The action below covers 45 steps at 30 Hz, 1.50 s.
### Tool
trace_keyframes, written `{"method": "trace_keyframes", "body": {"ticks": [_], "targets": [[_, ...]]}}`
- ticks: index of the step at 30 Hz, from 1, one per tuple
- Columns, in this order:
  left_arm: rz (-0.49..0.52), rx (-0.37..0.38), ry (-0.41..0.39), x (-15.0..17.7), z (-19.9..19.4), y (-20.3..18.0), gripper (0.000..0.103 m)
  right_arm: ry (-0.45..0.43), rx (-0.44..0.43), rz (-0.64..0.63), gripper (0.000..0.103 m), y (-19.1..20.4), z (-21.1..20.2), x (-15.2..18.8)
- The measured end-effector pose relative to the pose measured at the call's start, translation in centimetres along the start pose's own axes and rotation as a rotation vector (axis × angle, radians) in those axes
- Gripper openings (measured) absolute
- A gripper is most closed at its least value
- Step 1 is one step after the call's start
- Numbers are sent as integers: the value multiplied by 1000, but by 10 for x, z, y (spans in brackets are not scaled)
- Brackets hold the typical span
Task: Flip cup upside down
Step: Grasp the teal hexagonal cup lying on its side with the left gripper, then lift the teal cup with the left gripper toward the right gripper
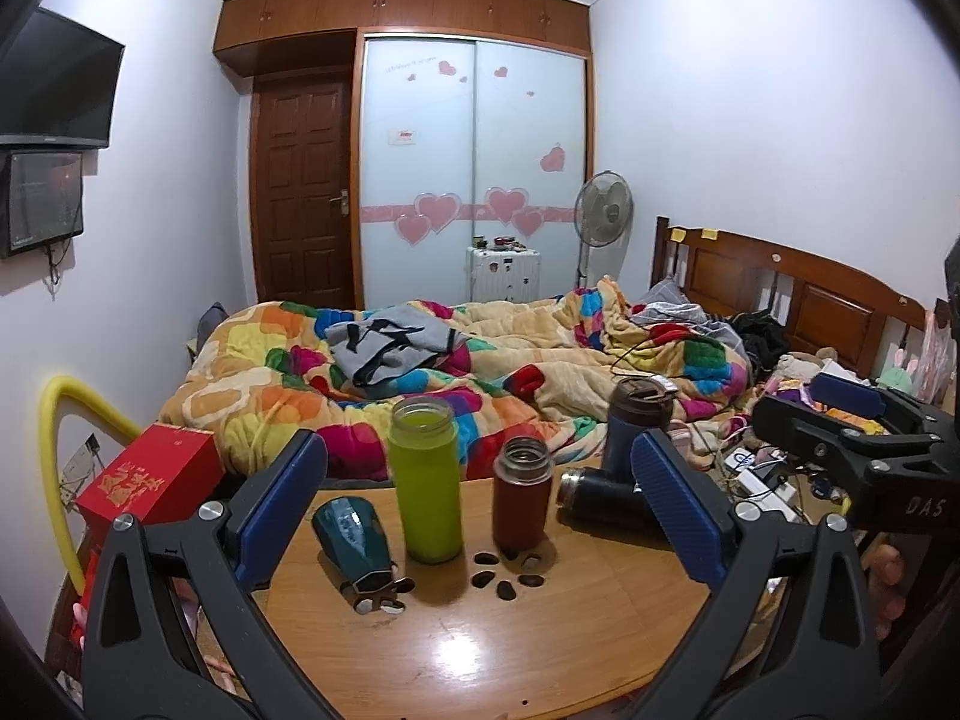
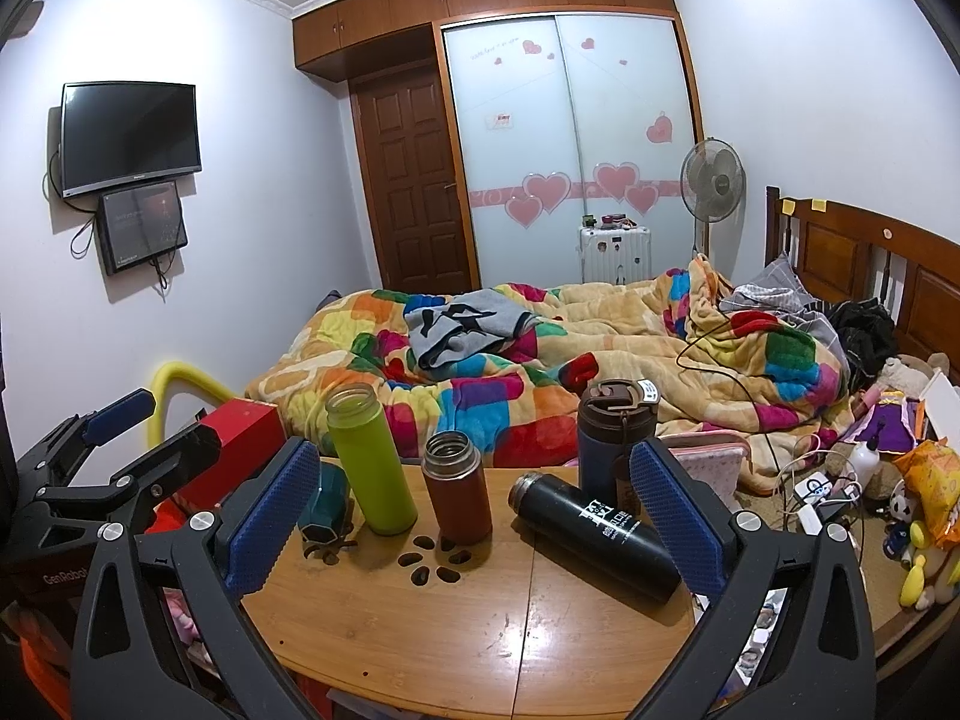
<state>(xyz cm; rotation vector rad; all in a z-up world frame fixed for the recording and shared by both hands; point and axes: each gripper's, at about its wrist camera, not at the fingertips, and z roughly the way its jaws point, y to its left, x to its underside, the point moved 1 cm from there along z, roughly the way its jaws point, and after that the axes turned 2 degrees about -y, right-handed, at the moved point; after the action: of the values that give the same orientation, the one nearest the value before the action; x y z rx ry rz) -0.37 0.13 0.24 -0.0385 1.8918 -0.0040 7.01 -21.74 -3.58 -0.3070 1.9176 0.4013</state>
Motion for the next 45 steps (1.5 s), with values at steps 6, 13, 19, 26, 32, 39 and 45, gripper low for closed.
{"method": "trace_keyframes", "body": {"ticks": [6, 13, 19, 26, 32, 39, 45], "targets": [[-84, -57, 121, 22, 33, 42, 103, 47, 6, 0, 103, 1, 13, 9], [-207, -128, 324, 66, 98, 101, 103, 133, 12, 15, 103, -14, 37, 32], [-234, -157, 504, 112, 175, 122, 103, 199, 18, 30, 103, -22, 55, 50], [-298, -129, 602, 142, 228, 131, 72, 268, 18, 39, 103, -27, 78, 69], [-322, -148, 573, 148, 222, 126, 70, 308, 13, 36, 103, -26, 90, 79], [-294, -108, 590, 156, 190, 101, 70, 339, -2, 39, 103, -23, 98, 87], [-247, -26, 605, 162, 166, 53, 70, 361, -4, 39, 103, -22, 97, 96]]}}
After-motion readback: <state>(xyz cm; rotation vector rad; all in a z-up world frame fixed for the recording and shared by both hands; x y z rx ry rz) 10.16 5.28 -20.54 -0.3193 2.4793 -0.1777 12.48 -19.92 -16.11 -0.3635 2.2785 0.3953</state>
